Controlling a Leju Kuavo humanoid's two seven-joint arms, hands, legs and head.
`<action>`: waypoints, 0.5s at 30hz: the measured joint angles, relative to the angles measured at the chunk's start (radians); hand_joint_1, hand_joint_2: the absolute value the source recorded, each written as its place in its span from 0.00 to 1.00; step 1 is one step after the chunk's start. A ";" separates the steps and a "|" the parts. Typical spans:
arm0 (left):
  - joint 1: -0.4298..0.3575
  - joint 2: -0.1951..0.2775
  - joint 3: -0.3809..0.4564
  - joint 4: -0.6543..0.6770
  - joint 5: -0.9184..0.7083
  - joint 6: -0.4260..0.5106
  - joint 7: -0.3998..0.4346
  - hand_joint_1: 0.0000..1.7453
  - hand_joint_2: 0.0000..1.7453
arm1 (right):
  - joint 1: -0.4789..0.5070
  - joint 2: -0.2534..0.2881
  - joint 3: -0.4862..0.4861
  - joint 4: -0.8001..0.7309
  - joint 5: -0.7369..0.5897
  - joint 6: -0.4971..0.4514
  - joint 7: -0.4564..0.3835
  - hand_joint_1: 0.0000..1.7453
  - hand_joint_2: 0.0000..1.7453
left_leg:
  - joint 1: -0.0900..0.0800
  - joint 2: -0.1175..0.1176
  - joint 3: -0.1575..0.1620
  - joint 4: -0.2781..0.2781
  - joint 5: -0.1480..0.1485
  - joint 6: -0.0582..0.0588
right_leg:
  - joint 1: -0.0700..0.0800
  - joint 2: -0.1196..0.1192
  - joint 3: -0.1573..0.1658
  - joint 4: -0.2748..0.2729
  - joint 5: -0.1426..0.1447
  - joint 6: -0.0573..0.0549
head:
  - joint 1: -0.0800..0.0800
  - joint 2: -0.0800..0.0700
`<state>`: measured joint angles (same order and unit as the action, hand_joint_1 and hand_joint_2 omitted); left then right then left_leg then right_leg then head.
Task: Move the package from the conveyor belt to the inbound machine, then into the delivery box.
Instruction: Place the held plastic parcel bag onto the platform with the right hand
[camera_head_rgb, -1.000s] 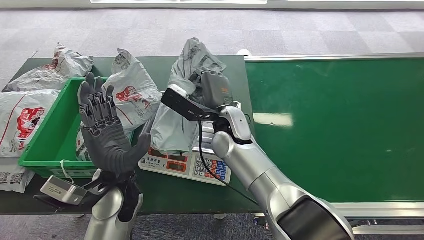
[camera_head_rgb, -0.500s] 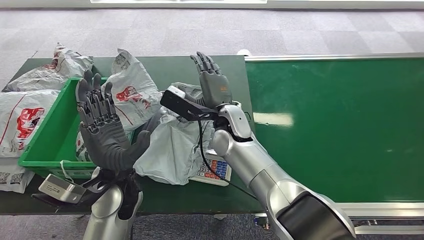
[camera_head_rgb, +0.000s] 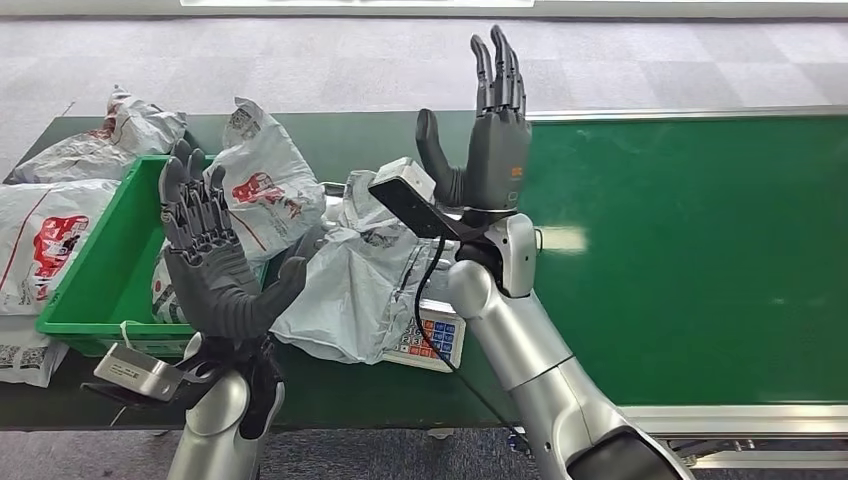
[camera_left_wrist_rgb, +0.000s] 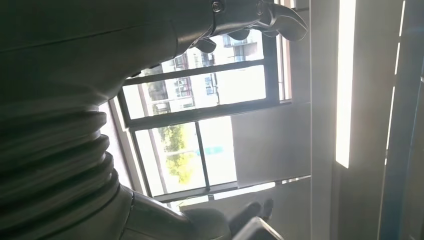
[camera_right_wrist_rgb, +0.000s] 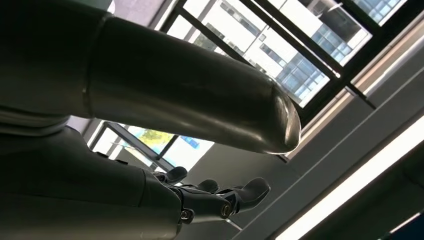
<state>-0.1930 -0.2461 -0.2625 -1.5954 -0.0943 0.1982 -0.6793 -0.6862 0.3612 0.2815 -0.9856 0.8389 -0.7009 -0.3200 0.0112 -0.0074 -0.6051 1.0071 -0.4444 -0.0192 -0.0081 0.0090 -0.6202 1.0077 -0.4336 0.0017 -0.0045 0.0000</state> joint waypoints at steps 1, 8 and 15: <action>0.000 0.000 0.000 0.003 -0.001 0.000 0.000 0.00 1.00 | 0.010 0.000 -0.010 -0.024 0.001 0.000 -0.001 0.00 1.00 | 0.000 0.000 0.000 0.000 0.000 0.000 | 0.000 0.000 0.000 0.000 0.000 0.000 | 0.000 0.000; -0.025 0.003 0.001 0.075 -0.139 0.073 0.066 0.00 1.00 | 0.169 0.000 -0.146 -0.443 -0.211 -0.003 -0.291 0.00 1.00 | 0.000 -0.006 0.001 0.000 0.000 0.000 | 0.000 -0.005 0.002 -0.001 -0.001 0.001 | 0.000 0.000; -0.104 0.016 0.018 0.179 -0.196 0.111 0.087 0.00 1.00 | 0.330 0.000 -0.218 -0.804 -0.298 -0.001 -0.377 0.00 1.00 | -0.001 -0.002 0.001 0.000 -0.002 0.001 | -0.001 -0.002 0.001 -0.001 -0.001 0.001 | 0.000 0.000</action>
<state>-0.2967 -0.2298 -0.2444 -1.4161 -0.2899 0.3092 -0.5922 -0.3564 0.3612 0.0636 -1.7900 0.5406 -0.7016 -0.6973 0.0103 -0.0096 -0.6046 1.0074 -0.4461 -0.0182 -0.0086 0.0072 -0.6196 1.0071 -0.4347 0.0023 -0.0046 0.0000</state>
